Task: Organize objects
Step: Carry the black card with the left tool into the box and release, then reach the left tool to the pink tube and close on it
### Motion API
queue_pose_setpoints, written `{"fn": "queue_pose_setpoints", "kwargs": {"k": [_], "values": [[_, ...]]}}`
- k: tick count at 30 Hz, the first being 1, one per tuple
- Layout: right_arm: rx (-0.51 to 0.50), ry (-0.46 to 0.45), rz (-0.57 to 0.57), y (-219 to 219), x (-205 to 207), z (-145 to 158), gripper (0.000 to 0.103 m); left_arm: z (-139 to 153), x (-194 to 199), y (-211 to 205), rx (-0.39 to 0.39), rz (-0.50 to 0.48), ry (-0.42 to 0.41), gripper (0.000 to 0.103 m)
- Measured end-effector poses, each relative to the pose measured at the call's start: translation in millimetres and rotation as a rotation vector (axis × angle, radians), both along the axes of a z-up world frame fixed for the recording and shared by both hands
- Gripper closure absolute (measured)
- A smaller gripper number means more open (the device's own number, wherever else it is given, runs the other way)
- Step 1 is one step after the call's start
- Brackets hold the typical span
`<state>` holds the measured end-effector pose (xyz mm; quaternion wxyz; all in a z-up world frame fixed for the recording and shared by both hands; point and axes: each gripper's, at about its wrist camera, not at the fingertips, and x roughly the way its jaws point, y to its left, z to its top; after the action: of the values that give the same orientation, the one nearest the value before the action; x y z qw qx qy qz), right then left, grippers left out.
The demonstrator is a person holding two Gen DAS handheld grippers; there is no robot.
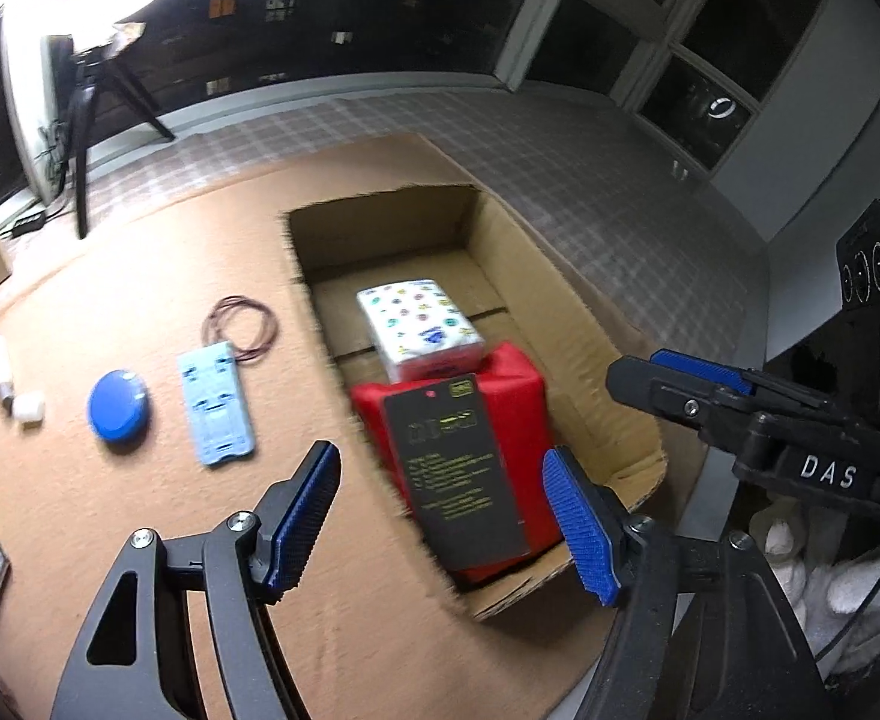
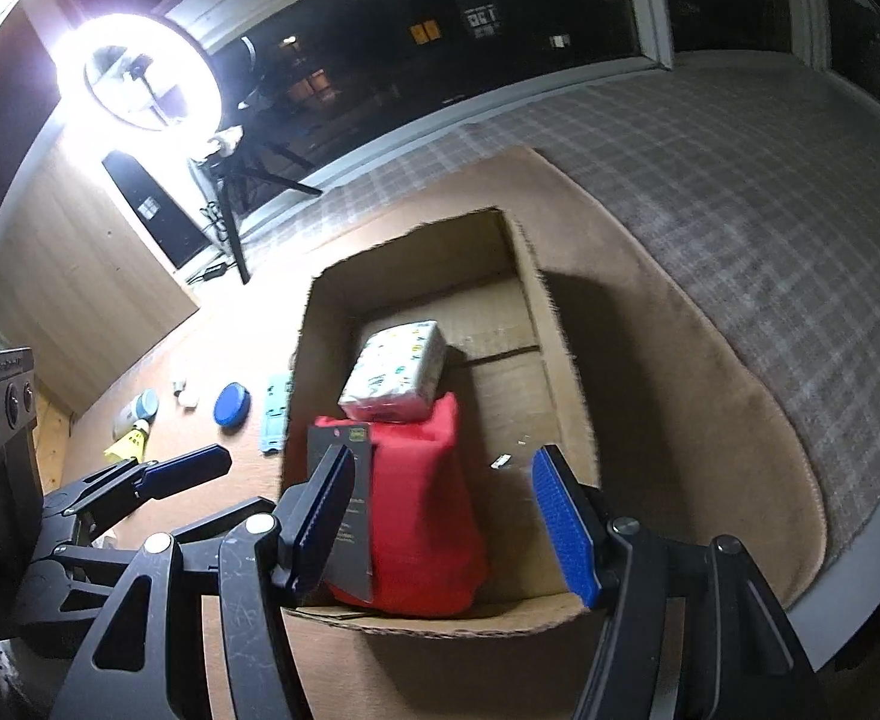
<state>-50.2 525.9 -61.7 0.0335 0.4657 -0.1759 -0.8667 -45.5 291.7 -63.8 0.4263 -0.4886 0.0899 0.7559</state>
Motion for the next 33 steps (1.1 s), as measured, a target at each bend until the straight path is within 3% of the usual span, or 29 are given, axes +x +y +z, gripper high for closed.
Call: {"fn": "queue_pose_setpoints", "kwargs": {"k": [9,22,27,33], "values": [[-0.003,0.003,0.130,-54.5,-25.2,7.2,0.045,-4.6,-31.9,-74.2,-0.030,0.146,0.004,0.030],[-0.004,0.030,0.377,-166.8,-86.4,18.4,0.045,-7.7,-114.4,-201.6,-0.060,0.411,-0.004,0.033],[0.023,0.035,0.406,-201.4,-112.0,12.8,0.045,-8.5,-156.6,-223.4,-0.065,0.479,-0.014,0.044],[0.016,-0.008,0.450,-234.0,-133.2,-6.0,0.045,-22.3,-206.3,-225.4,-0.070,0.527,-0.046,0.046]]}}
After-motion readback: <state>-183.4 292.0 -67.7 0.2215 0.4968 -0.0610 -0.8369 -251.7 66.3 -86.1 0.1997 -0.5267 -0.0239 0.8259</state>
